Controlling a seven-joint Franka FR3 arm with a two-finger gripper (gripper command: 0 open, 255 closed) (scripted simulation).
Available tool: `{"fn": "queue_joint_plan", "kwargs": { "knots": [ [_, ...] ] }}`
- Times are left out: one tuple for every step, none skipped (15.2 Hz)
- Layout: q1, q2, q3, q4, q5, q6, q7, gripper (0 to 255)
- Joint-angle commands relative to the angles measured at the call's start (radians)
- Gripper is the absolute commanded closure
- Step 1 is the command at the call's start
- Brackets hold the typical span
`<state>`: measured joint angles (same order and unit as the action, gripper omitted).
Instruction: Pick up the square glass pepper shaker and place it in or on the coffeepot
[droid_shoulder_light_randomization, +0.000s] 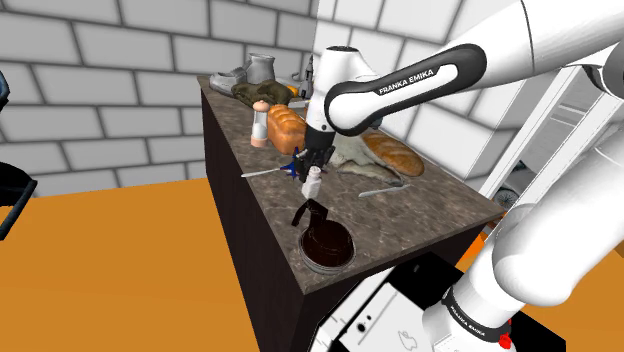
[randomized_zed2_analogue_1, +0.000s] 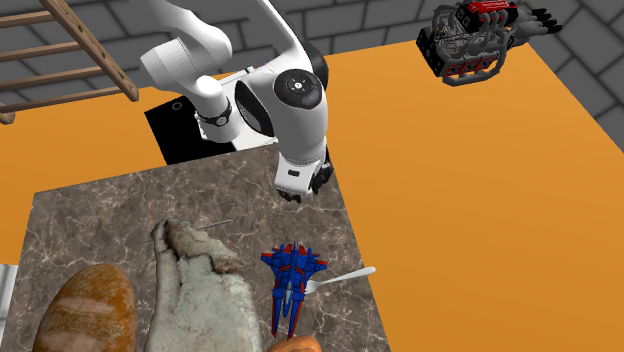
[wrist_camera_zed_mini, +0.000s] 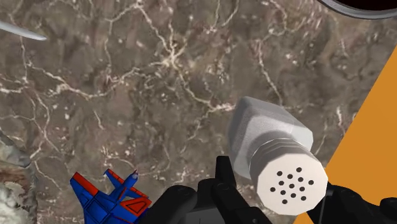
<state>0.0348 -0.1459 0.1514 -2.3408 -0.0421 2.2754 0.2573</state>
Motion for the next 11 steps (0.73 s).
{"fn": "queue_joint_plan", "kwargs": {
  "knots": [
    [0.001,-0.014,0.0,0.012,0.003,-0.026,-0.002,255],
    [0.002,-0.02,0.0,0.02,0.005,-0.04,-0.003,255],
    [0.002,-0.026,-0.001,0.028,0.007,-0.054,-0.005,255],
    [0.002,-0.032,-0.001,0.036,0.008,-0.068,-0.006,255],
    [0.002,-0.038,-0.001,0.044,0.009,-0.082,-0.008,255],
    [0.002,-0.043,-0.002,0.053,0.01,-0.096,-0.009,255],
    [0.002,-0.048,-0.002,0.062,0.012,-0.109,-0.011,255],
    [0.003,-0.053,-0.003,0.07,0.013,-0.123,-0.012,255],
    [0.003,-0.058,-0.003,0.08,0.014,-0.137,-0.013,255],
    [0.003,-0.062,-0.004,0.089,0.015,-0.151,-0.014,255],
    [0.003,-0.066,-0.004,0.098,0.015,-0.164,-0.016,255]
  ]
}}
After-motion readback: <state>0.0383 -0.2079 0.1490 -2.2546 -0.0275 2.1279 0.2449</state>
